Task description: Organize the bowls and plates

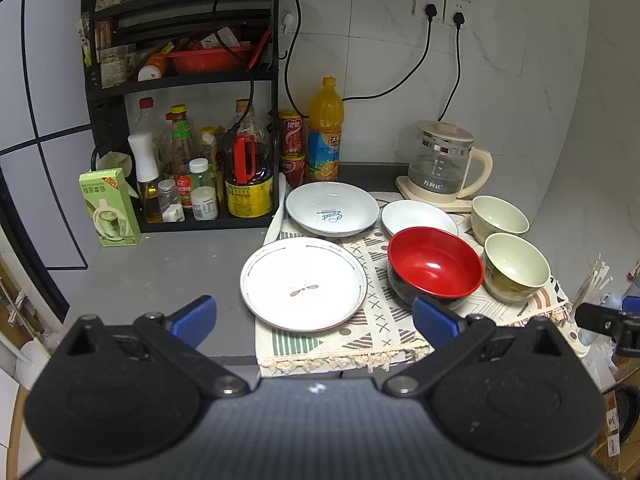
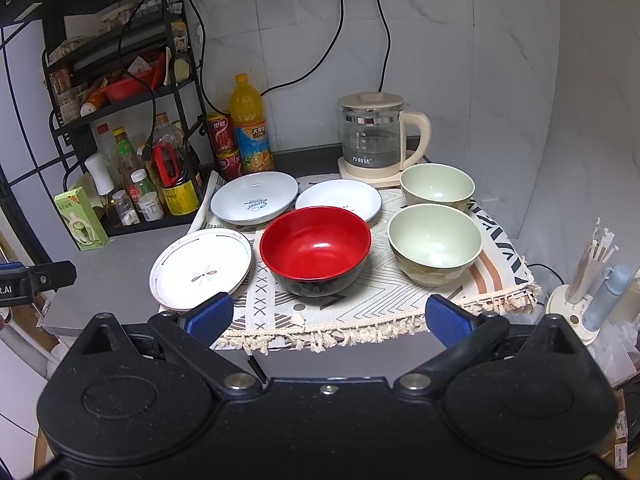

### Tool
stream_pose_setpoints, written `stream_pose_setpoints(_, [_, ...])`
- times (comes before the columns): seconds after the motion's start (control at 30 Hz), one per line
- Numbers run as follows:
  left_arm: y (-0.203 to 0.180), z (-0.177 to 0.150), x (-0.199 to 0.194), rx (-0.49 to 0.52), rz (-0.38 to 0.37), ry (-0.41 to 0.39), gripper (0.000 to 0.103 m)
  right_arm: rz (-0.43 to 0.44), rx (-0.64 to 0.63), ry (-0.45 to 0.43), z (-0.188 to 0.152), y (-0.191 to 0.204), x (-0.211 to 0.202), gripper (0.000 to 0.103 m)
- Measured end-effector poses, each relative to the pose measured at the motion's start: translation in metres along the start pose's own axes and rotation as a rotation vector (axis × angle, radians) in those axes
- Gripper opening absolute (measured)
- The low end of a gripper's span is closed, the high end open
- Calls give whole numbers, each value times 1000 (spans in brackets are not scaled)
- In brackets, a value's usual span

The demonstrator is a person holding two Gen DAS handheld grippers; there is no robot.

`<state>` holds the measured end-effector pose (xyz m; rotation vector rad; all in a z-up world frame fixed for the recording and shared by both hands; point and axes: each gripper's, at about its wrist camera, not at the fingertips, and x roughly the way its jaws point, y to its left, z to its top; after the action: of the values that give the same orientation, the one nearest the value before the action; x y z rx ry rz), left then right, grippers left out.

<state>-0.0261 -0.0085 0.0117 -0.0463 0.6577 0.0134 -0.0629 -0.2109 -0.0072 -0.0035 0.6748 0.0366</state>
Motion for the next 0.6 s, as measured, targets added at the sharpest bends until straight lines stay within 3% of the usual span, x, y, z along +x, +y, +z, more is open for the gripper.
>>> stream_pose_setpoints(0.6, [-6, -7, -5, 1, 1, -5, 103, 37, 1, -46, -3, -6, -12, 103])
